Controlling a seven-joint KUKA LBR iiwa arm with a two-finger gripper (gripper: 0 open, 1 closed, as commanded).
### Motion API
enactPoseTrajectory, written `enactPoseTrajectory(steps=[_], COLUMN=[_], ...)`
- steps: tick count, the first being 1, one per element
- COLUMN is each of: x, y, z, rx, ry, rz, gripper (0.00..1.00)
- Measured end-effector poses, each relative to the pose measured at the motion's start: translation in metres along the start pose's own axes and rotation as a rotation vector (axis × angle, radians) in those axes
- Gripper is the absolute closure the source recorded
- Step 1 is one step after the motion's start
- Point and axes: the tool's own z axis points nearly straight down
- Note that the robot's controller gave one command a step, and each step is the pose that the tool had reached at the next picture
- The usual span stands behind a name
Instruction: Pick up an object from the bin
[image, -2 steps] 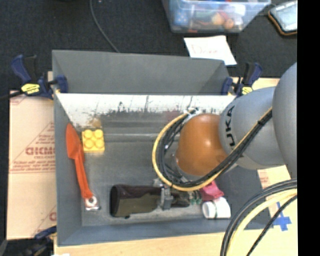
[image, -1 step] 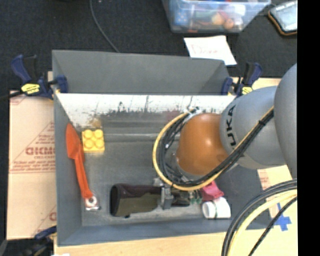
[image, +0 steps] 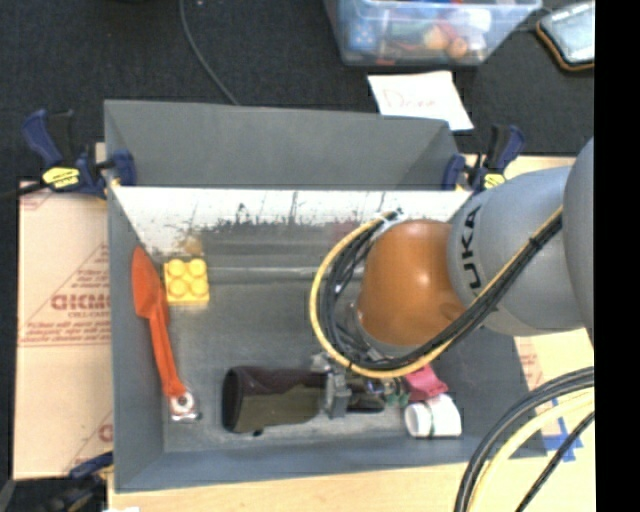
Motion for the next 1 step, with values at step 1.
enactPoseTrajectory(steps=[1], x=[-0.0022], y=[-0.0007], z=[-0.0261], rx=[0.001], ry=[-0.008], rz=[0.001], gripper=[1.00])
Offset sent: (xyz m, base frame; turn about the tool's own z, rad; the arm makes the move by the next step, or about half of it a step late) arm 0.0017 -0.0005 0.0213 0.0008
